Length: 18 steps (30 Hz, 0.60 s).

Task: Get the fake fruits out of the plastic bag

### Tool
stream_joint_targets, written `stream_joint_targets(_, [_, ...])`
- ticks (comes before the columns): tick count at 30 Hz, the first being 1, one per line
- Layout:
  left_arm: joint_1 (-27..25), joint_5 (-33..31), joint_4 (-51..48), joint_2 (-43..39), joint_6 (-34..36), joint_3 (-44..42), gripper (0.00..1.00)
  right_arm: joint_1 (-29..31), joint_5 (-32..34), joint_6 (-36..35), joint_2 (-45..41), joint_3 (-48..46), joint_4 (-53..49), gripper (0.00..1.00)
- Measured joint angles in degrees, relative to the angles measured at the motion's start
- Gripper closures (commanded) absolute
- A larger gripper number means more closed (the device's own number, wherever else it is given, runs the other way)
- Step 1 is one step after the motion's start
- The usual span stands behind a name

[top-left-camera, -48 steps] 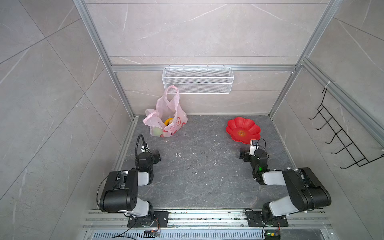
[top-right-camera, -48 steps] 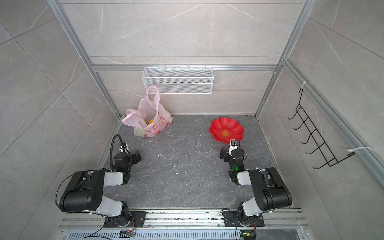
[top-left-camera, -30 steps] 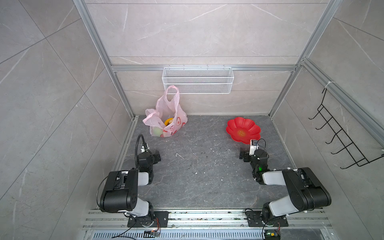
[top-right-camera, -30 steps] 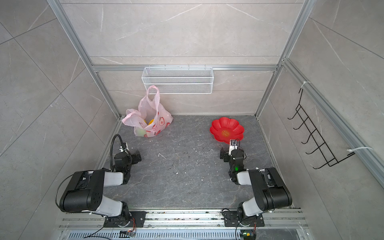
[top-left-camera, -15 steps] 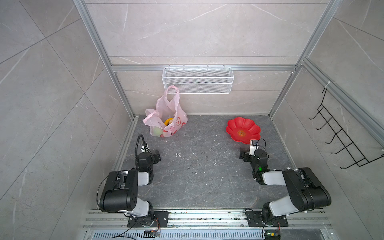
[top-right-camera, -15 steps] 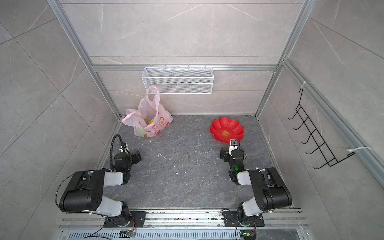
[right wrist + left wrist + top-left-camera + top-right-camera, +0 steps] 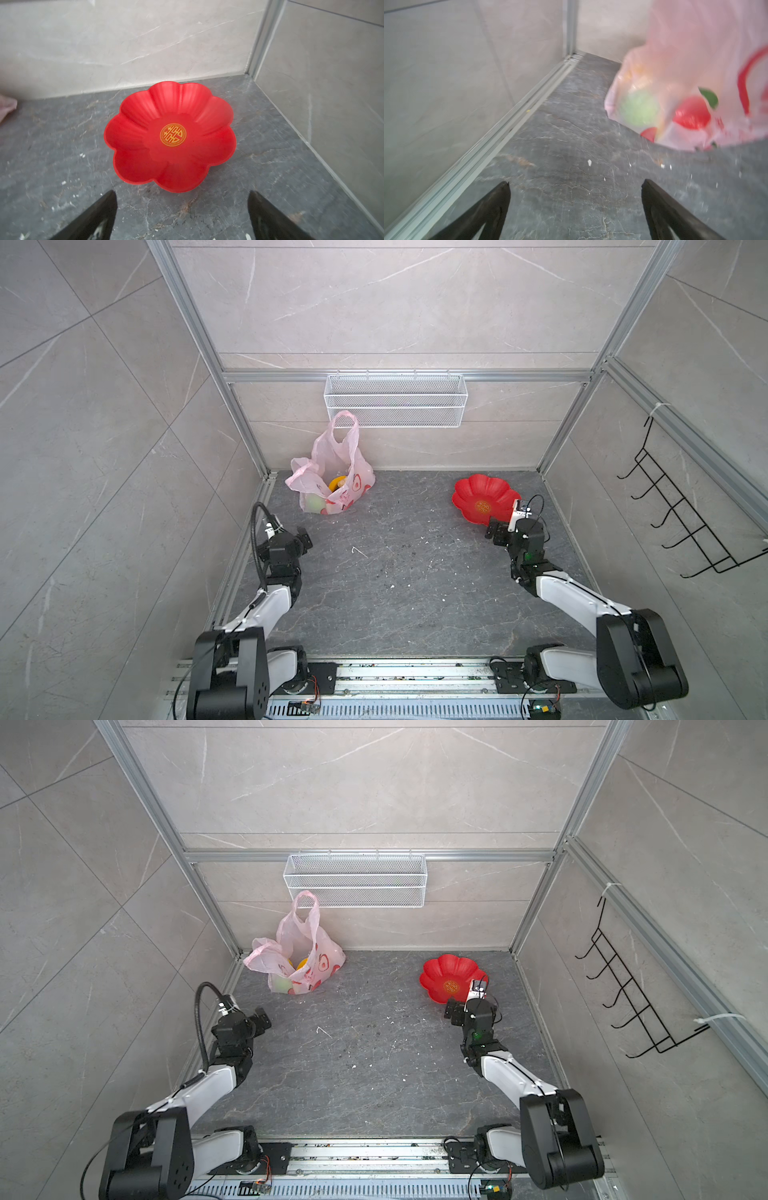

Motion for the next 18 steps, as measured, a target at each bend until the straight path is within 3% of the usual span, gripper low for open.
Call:
stream_joint_targets(7, [0.1,3.1,-18.5,-5.3,-12.5,5.0,0.0,-0.3,2.8,14.6,-2.4,7.8,-23.4,0.01])
stream_joint_targets(15, [0.1,8.2,-29.2,-9.4,-14.5,10.3,0.0,-0.3,0.7,22.2,2.8,22.8,-42.6,0.01])
stream_joint_targets(18, [0.0,10.5,-30.6,-11.0,-14.6,10.4,0.0,-1.0,-0.9,23.8,7.0,26.9,-44.5,0.08])
